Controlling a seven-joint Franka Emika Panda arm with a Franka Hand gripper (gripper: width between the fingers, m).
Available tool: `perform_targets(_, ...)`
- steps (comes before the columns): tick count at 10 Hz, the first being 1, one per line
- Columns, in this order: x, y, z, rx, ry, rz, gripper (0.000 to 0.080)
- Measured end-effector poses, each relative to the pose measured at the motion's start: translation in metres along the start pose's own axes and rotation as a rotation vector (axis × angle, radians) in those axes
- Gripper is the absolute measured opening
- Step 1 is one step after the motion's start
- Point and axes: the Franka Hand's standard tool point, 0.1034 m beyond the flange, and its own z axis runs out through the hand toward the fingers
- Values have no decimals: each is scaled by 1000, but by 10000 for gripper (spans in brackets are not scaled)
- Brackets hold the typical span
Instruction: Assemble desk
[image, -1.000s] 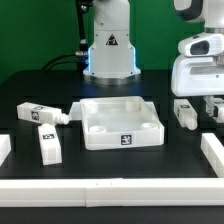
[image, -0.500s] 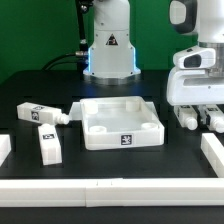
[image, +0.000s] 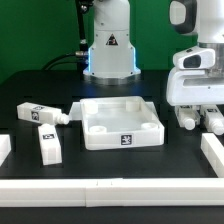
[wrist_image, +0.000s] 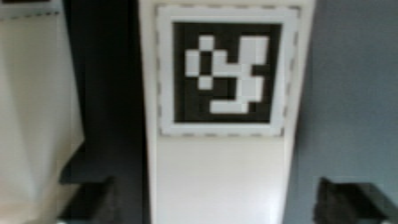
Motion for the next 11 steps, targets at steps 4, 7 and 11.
perform_targets(4, 38, 52, -50, 8, -3, -122, 648)
perform_targets(7, 36, 49, -48, 7, -8, -105, 649)
perform_targets(11, 47, 132, -64, 18, -20, -206, 649)
